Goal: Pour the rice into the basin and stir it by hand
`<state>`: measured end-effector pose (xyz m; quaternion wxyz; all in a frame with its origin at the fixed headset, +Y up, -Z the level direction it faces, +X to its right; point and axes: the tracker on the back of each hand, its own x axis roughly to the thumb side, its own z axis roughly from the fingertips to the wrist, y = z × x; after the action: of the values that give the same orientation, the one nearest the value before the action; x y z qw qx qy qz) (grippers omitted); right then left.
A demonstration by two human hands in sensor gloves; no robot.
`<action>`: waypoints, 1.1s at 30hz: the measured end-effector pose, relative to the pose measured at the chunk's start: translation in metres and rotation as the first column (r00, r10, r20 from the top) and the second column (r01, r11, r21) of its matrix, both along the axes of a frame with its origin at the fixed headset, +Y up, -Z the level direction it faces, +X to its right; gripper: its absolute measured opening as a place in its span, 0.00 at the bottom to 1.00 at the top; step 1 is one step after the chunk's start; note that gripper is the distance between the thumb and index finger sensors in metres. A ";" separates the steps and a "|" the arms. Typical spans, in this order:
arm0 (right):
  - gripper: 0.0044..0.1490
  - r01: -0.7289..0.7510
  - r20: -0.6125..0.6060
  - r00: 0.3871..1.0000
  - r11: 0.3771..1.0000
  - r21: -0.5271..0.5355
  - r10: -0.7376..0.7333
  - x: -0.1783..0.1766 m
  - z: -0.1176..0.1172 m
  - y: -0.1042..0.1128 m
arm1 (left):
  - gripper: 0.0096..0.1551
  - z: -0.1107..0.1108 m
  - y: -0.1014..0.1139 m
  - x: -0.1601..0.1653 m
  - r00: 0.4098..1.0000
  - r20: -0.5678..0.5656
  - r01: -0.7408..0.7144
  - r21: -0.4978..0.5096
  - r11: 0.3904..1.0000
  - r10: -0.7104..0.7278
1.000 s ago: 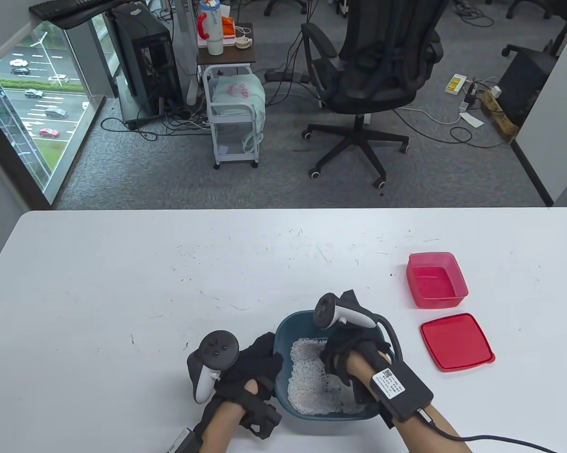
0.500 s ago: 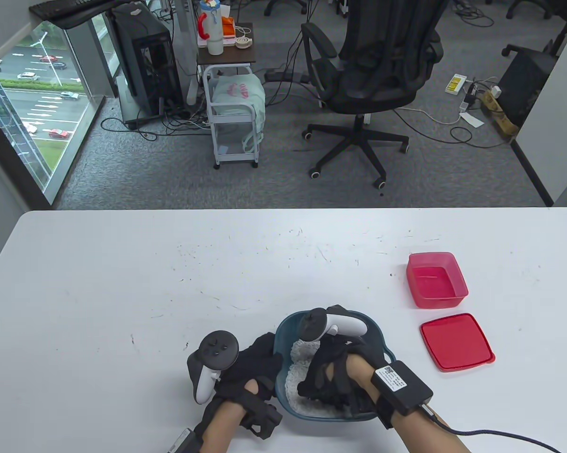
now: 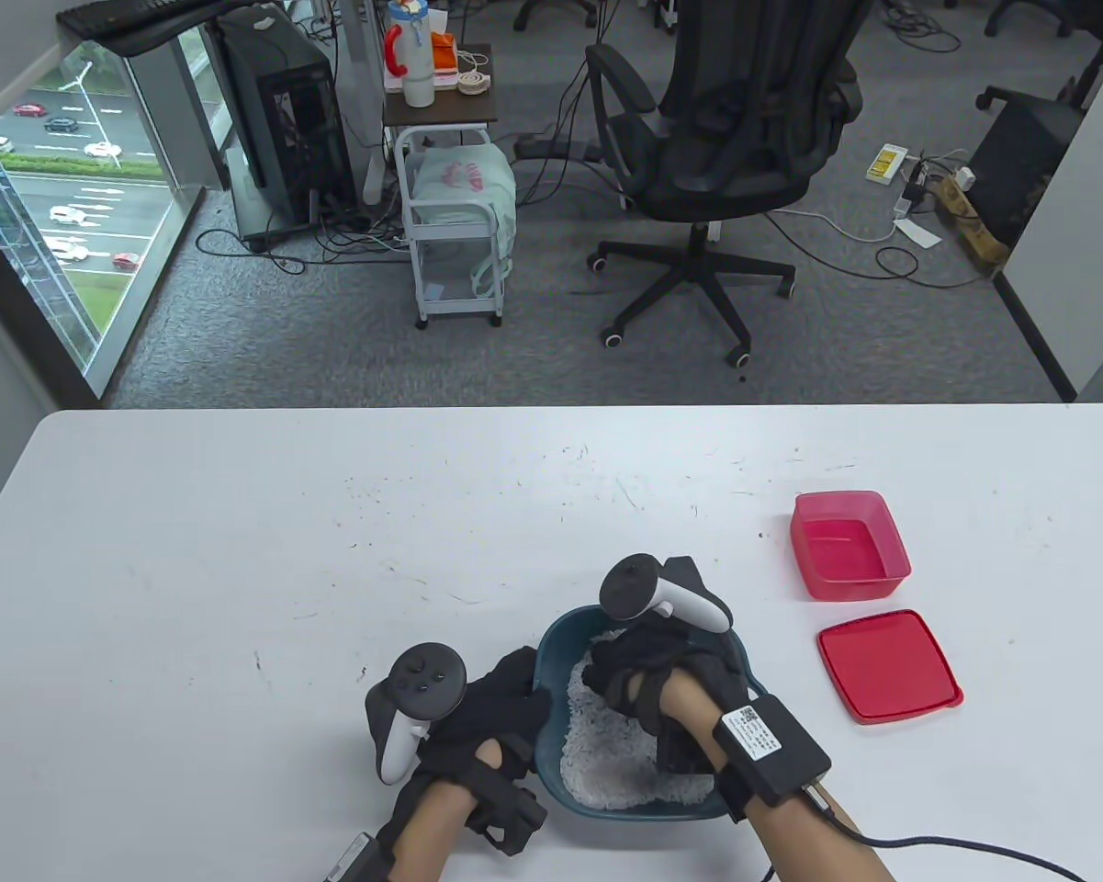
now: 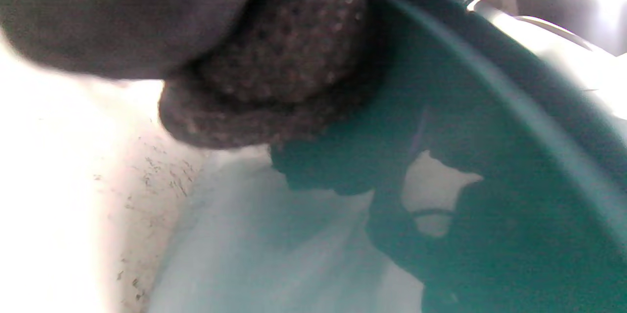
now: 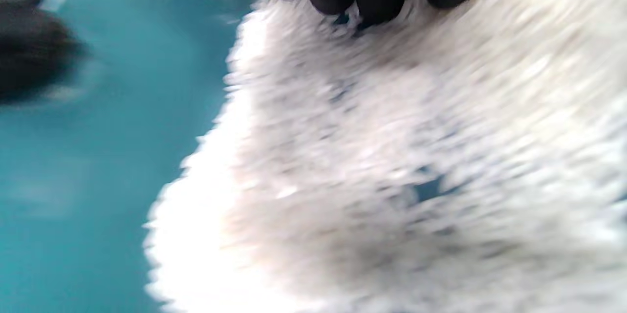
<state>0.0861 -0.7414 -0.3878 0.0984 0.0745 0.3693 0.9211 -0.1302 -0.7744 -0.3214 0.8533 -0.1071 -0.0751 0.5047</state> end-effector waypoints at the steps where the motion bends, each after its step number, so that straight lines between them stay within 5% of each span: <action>1: 0.43 -0.074 -0.006 0.997 0.997 0.027 0.074 0.001 0.001 0.000 | 0.38 0.000 0.000 0.000 1.000 -0.002 -0.001 0.000 1.000 0.001; 5: 0.43 -0.277 -0.075 0.958 0.961 0.005 0.277 0.002 0.013 -0.003 | 0.38 0.000 0.000 0.000 1.000 -0.014 -0.003 -0.005 1.000 0.003; 12: 0.44 -0.350 -0.175 0.926 0.935 -0.066 0.334 -0.006 0.037 -0.016 | 0.37 0.002 0.000 0.001 0.999 -0.034 0.013 0.004 1.000 -0.013; 17: 0.44 -0.027 -0.245 0.968 0.953 -0.302 -0.050 -0.012 0.043 -0.020 | 0.37 0.002 0.000 0.001 0.999 -0.039 0.009 -0.001 1.000 -0.009; 24: 0.45 0.318 -0.142 0.891 0.816 -0.482 -0.431 -0.026 0.032 -0.025 | 0.38 0.002 0.000 0.001 0.999 -0.031 0.021 0.007 1.000 -0.020; 26: 0.46 0.354 -0.104 0.887 0.805 -0.476 -0.451 -0.029 0.027 -0.022 | 0.38 0.002 0.000 0.001 0.999 -0.028 0.019 0.006 1.000 -0.018; 31: 0.45 0.332 -0.071 0.926 0.889 -0.314 -0.371 -0.031 0.012 -0.013 | 0.37 0.003 0.001 0.000 0.999 -0.031 0.010 0.006 1.000 -0.010; 33: 0.45 0.217 -0.040 0.973 0.960 -0.178 -0.227 -0.027 0.005 -0.007 | 0.38 0.006 0.003 0.004 0.998 -0.046 0.031 0.010 0.999 -0.030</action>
<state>0.0593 -0.7486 -0.3828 0.1961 0.1343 0.4396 0.8661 -0.1265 -0.7709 -0.3158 0.8631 -0.0918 -0.0565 0.4935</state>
